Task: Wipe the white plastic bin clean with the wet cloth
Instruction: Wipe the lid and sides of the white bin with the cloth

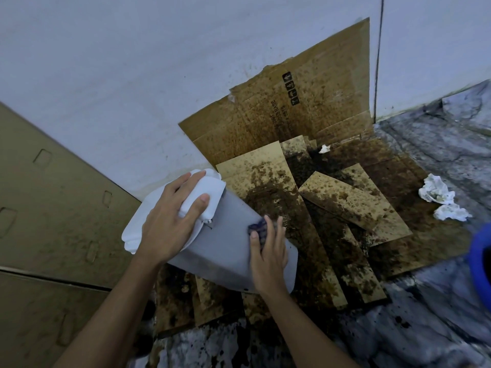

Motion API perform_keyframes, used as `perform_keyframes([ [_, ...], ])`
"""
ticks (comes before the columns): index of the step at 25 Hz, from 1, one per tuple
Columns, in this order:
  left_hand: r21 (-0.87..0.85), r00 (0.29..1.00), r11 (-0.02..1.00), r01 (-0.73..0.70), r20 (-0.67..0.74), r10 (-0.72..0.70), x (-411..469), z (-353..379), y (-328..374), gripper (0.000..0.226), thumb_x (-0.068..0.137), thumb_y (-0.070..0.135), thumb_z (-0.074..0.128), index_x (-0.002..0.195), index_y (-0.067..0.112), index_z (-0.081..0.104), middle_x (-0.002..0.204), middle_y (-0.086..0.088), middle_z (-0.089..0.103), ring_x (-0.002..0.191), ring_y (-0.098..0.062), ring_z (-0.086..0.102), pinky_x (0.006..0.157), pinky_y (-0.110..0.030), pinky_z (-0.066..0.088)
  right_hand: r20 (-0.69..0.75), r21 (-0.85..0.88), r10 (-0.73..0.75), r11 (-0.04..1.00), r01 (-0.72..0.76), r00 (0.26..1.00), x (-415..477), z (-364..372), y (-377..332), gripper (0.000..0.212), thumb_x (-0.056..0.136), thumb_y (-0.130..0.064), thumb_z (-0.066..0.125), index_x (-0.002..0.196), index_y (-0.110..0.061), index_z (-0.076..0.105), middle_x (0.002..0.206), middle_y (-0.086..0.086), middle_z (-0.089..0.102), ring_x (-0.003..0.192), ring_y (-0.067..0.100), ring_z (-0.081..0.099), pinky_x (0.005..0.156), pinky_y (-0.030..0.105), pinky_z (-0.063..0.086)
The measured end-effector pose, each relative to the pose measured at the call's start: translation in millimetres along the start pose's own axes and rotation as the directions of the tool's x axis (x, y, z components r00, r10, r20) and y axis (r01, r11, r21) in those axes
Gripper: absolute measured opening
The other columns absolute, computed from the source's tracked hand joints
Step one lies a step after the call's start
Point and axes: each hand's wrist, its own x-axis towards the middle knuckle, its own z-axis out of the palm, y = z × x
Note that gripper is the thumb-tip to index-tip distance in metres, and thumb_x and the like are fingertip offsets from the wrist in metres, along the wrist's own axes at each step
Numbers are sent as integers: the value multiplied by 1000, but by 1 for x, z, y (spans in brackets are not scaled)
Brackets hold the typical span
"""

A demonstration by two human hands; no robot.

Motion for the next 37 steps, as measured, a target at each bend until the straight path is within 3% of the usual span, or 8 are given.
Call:
perform_keyframes([
  [9,-9,1000,1000,-20,6,20,-2,0,1,50,95,67,35,144,55,38,151,22,40,142,-3,35,112,-53,37,-46,5,371,928,-371,927,30,-18,74,66,101,-62,22,157,-26,22,167,0,14,155,19,6,124,49,5],
  [11,-6,1000,1000,-15,4,15,-1,0,2,50,95,67,35,144,55,39,151,22,40,141,-4,35,111,-53,38,-51,17,358,934,-358,932,33,-19,72,68,99,-65,21,155,-26,26,165,2,21,154,22,12,123,50,10],
  [14,8,1000,1000,-11,9,11,-2,1,3,50,96,67,34,144,55,38,151,22,40,141,-4,35,111,-54,37,-33,29,294,956,-293,955,35,-18,54,59,104,-58,22,156,-29,25,167,-2,15,155,18,3,124,48,6],
  [18,9,1000,1000,-1,10,1,-2,3,6,51,94,68,34,144,56,37,151,21,39,142,-5,35,111,-55,37,-9,59,85,995,-85,996,27,-12,4,53,104,-57,24,154,-37,25,167,-9,12,155,17,2,123,52,7],
  [24,-11,1000,1000,5,15,-5,-2,0,3,53,94,69,34,144,55,37,152,21,39,142,-2,33,113,-53,36,88,83,-226,972,218,970,25,3,-85,53,104,-57,18,154,-43,17,167,-19,0,151,2,-13,120,40,-10],
  [29,-29,1000,999,18,19,-18,-2,-6,-4,53,93,71,33,143,56,38,151,25,39,141,3,32,114,-52,36,109,24,-239,971,237,965,32,2,-68,49,105,-56,19,152,-43,23,166,-18,6,151,0,-11,123,41,-9],
  [34,-39,999,998,41,17,-40,-4,-9,-7,51,94,70,33,143,57,39,149,28,39,141,4,32,114,-54,35,85,-3,-80,997,81,993,36,-6,-16,48,105,-55,21,150,-40,29,167,-12,10,153,7,-5,123,48,-2],
  [37,-36,999,999,40,20,-39,-4,-9,-6,52,94,70,33,143,57,39,150,27,39,141,5,32,114,-53,35,4,-12,22,1000,-22,1000,33,-9,23,54,102,-62,22,149,-38,33,164,-6,22,154,19,9,122,54,9],
])
